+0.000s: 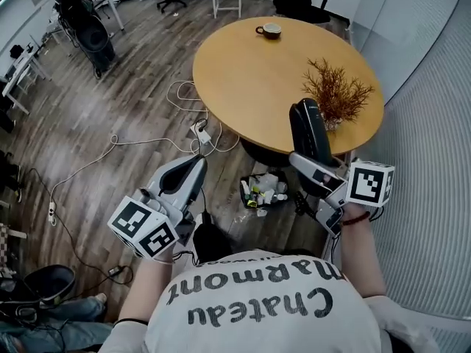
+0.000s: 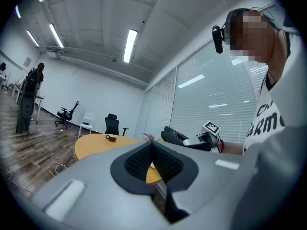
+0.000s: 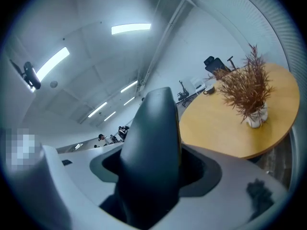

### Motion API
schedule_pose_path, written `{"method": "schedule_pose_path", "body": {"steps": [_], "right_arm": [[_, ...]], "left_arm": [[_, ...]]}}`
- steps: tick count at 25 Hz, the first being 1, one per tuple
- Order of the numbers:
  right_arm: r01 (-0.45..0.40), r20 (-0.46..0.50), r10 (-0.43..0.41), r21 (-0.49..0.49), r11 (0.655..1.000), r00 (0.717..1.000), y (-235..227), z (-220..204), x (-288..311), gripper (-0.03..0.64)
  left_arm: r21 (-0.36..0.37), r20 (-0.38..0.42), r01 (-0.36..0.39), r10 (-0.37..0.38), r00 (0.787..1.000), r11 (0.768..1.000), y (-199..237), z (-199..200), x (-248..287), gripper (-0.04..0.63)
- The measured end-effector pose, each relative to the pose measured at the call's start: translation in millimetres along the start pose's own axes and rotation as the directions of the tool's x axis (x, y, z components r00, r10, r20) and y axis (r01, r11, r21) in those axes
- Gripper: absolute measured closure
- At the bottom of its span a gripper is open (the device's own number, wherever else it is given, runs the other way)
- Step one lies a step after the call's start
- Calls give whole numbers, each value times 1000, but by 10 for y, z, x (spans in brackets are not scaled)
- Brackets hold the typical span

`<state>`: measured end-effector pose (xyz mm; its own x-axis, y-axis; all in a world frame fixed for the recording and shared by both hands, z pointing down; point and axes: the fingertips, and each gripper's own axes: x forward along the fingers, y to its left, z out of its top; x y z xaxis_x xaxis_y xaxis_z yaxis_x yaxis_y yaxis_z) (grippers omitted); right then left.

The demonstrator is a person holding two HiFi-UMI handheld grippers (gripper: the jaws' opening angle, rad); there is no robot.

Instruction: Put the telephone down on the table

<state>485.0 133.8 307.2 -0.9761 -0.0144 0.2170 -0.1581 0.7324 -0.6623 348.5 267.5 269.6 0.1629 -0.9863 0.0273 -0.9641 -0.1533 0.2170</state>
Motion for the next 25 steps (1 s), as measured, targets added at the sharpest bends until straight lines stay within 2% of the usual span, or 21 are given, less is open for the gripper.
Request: {"method": "schedule_pose_path", "body": {"steps": [4,9,17,21,25], "right_arm": [[56,7,-56,19,998,998,-174,87,297,284],[112,43,-111,-13,994,993,-147,321,890,284],[136,80,-135,-17,991,988,-27,666,1921,284],[112,112,-108,-33,993,988,170,871,2413,284],[127,105,-126,-8,992,986,86,864,2741,284]], "left_arm": [[-9,1,34,-34,999,999,344,14,113,588],[-1,-8,103,-103,995,995,1023,233,256,588],[12,-2,133,-133,991,991,2114,625,271,588],[11,-21,136,-136,991,991,2612,791,180,588],[0,-16,138,-138,990,990,2963,817,170,588]]}}
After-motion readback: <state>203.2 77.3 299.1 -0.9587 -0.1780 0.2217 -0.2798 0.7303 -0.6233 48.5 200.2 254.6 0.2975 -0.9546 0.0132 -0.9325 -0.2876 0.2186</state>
